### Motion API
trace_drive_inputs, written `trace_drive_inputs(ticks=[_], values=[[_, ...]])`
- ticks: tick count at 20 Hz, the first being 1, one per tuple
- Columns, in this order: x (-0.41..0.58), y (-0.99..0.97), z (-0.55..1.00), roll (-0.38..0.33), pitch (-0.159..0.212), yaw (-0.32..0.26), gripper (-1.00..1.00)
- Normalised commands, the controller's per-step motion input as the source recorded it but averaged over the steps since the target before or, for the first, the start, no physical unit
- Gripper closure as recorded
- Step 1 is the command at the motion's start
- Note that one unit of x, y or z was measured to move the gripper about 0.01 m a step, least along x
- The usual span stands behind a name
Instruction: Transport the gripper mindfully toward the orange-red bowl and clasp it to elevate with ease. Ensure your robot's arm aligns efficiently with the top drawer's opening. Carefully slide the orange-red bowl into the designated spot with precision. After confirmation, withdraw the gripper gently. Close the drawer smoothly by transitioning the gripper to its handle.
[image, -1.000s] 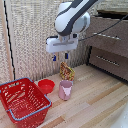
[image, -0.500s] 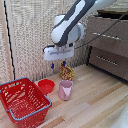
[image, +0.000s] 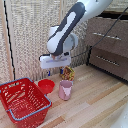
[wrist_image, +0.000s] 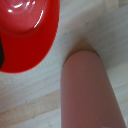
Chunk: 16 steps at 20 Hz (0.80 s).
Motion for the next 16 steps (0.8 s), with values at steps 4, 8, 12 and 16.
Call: trace_drive_inputs(ticks=[4,8,12,16], values=[[0.022,0.01,-0.29,-0.024,0.008,-0.037,-1.00],[0.016,0.05,-0.31,-0.035,0.000,-0.030,-1.00],[0.002,0.06,-0.31,-0.039,0.000,-0.025,-1.00],[0.000,0.10,-0.29,-0.050,0.000,-0.021,-1.00]])
